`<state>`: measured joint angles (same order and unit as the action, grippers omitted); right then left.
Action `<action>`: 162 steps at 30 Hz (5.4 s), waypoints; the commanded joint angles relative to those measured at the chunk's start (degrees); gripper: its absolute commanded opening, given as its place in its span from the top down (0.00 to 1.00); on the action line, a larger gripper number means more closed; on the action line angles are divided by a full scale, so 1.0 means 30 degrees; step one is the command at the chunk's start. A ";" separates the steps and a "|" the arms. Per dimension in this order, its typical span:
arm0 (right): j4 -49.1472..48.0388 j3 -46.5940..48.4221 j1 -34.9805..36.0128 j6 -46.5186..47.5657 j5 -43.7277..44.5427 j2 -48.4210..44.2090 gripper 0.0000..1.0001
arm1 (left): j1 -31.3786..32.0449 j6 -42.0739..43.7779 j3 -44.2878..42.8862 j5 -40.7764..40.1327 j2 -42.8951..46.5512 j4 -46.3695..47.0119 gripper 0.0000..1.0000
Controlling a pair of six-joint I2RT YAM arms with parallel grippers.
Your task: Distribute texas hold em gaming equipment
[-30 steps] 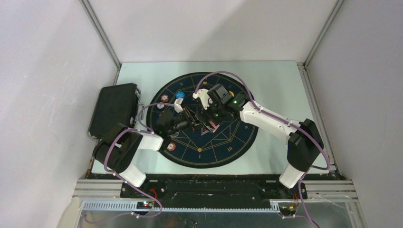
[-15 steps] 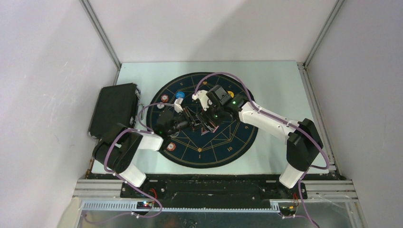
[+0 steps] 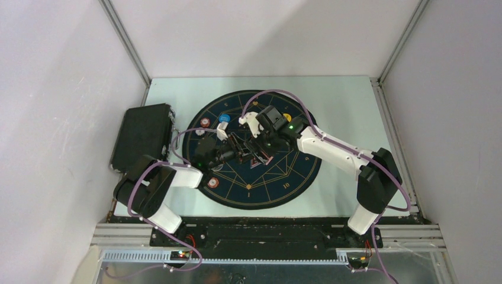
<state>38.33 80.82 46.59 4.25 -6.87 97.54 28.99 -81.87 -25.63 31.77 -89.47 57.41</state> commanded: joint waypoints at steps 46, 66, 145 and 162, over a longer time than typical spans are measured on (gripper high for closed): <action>-0.0902 -0.5349 0.0695 0.7737 -0.2460 -0.5197 1.00 | 0.0267 0.9283 0.1205 0.2312 0.9672 -1.1154 0.00; -0.0031 -0.4672 0.1246 0.7161 -0.2834 -0.5137 1.00 | 0.1638 0.9358 -0.1801 0.2713 0.5159 -0.9340 0.00; -0.0052 -0.4705 0.0479 0.5701 -0.1602 -0.4801 1.00 | 0.2237 1.3196 -0.2517 -0.2554 1.0665 -1.9270 1.00; -0.1726 -0.5786 -0.0703 0.4294 0.0517 -0.4970 1.00 | -0.1342 1.1814 -0.1261 -0.0983 1.4430 -2.0359 1.00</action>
<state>37.41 63.83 45.84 19.79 -9.17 83.46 27.79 -44.64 -30.59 27.66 -49.82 -2.96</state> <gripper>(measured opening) 0.664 0.003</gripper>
